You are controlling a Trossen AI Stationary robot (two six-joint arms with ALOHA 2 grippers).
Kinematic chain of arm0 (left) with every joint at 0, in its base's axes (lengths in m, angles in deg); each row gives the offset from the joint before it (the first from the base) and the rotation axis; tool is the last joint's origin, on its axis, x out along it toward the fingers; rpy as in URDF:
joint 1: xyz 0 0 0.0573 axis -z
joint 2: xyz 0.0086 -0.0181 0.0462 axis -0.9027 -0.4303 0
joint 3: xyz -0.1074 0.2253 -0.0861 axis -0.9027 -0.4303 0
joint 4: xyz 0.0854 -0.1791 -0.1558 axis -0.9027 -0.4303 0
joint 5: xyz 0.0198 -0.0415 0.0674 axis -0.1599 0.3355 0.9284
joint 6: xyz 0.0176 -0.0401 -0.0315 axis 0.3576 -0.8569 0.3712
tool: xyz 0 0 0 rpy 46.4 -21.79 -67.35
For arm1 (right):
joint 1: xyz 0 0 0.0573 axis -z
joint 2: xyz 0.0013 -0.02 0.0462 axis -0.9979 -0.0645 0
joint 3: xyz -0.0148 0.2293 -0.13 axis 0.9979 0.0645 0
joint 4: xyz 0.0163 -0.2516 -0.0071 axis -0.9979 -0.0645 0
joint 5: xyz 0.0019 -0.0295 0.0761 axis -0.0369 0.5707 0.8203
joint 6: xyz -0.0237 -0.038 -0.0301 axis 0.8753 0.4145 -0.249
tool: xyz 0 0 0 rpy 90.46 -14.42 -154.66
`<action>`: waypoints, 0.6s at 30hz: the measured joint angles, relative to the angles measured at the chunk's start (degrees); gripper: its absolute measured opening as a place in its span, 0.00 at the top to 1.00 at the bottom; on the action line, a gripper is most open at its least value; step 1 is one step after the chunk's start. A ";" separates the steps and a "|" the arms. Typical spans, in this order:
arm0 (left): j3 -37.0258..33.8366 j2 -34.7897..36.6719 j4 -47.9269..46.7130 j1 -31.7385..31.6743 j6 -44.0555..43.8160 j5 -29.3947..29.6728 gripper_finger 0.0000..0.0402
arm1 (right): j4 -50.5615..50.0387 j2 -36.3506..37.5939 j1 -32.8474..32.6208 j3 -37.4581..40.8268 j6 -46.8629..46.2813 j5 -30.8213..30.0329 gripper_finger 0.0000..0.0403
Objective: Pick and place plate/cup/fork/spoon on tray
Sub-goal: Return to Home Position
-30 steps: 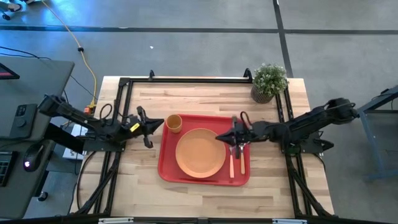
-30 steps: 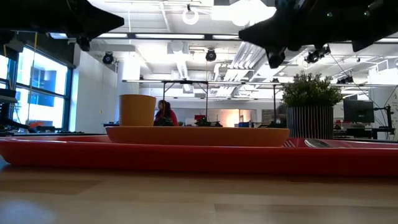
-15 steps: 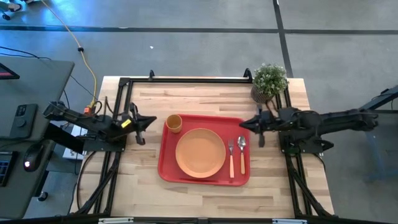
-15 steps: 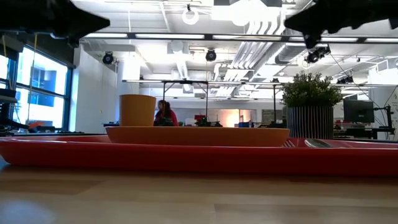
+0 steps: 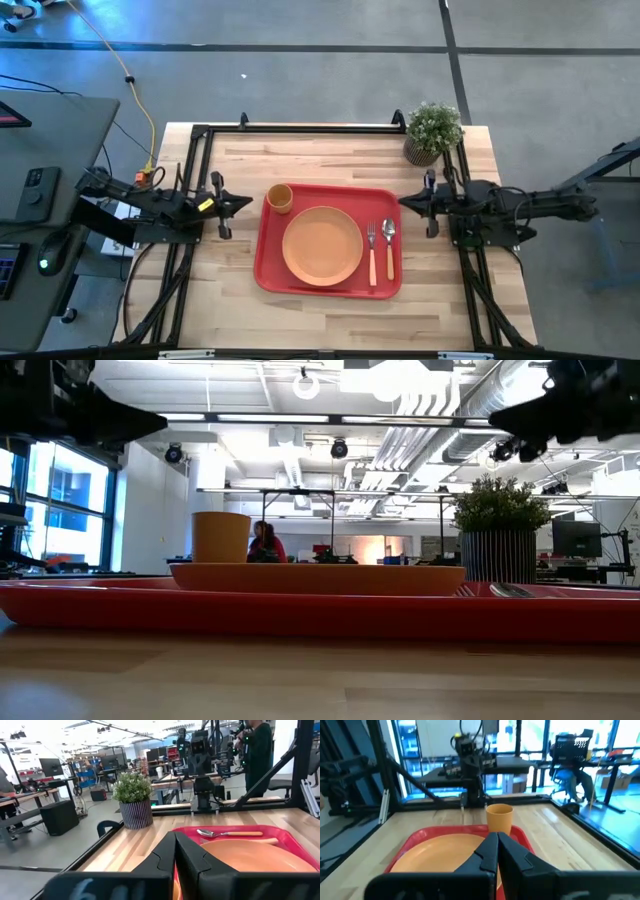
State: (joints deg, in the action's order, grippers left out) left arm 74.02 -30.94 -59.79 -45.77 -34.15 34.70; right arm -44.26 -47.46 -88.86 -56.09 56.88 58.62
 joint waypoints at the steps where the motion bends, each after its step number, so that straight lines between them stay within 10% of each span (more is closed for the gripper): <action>1: -0.62 0.77 0.15 0.01 0.08 0.00 1.00 | 0.39 1.87 0.35 1.43 0.00 -0.02 1.00; 9: -1.10 7.97 -8.14 0.02 -0.94 0.26 1.00 | -10.11 18.05 2.20 5.83 -3.04 0.07 1.00; 18: -1.64 11.66 -12.14 0.02 -1.00 4.69 1.00 | -4.25 17.78 2.21 10.65 -3.91 0.73 1.00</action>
State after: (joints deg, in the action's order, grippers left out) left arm 72.38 -19.28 -71.93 -45.75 -35.15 39.39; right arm -48.52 -29.68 -86.66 -45.44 52.97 59.35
